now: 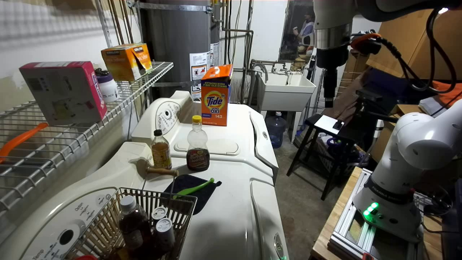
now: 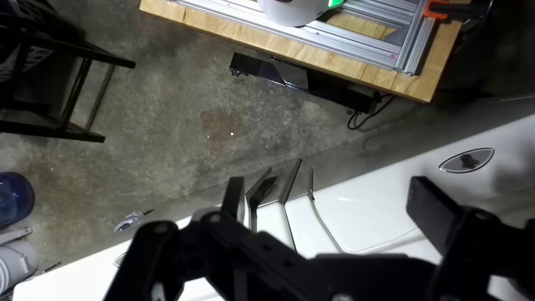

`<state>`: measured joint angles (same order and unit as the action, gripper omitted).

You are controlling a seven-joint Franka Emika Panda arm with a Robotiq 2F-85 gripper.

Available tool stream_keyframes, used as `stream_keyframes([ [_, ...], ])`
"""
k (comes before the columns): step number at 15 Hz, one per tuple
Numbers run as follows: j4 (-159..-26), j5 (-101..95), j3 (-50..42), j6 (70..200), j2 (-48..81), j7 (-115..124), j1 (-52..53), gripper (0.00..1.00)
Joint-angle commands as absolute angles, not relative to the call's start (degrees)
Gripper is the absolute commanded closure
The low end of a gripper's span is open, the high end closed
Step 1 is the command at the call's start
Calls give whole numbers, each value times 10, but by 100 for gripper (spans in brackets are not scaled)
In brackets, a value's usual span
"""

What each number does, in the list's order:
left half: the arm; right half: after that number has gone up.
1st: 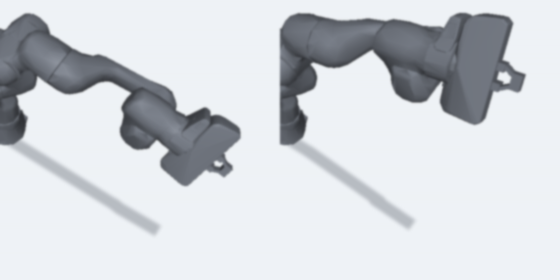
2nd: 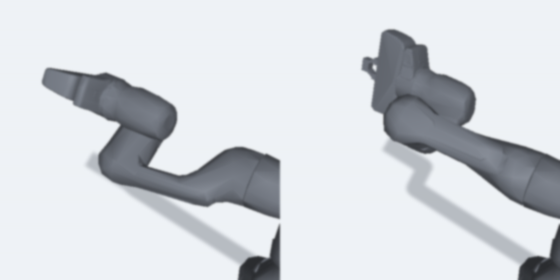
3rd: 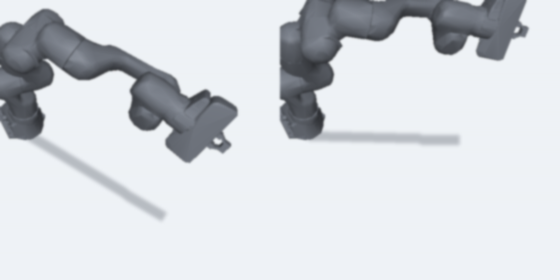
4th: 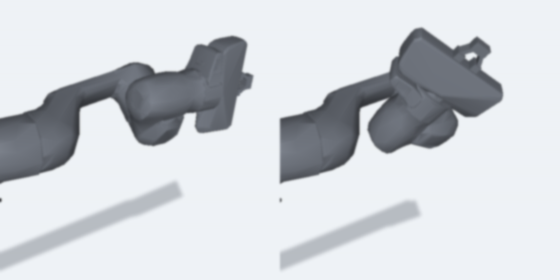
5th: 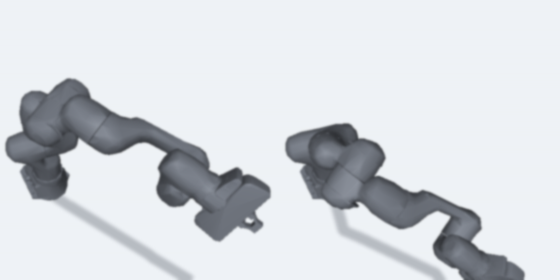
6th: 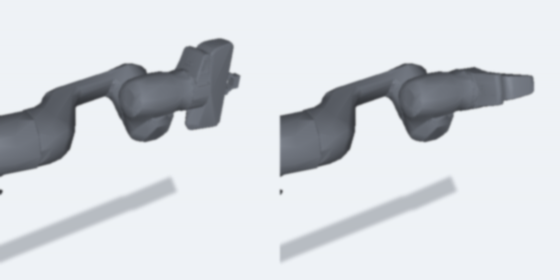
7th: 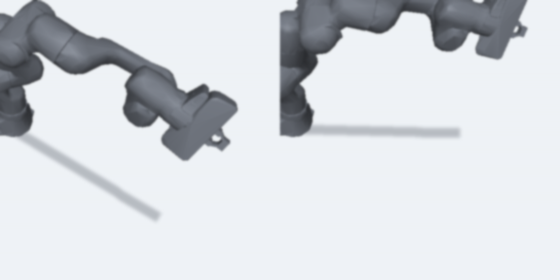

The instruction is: Open the door of the tumble dryer

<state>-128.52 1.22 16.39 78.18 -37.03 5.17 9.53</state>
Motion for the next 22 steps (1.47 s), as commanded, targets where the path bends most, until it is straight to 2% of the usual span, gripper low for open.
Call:
stream_keyframes([
  [1, -1284, 15, 156, 782, -360, 66, 100, 0],
  [9, -1360, 16, 141, 905, -327, 228, 34, 0],
  [16, -1466, -21, 134, 1106, -298, 352, -27, 0],
  [22, -1533, -132, 142, 1301, -244, 472, -84, 0],
])
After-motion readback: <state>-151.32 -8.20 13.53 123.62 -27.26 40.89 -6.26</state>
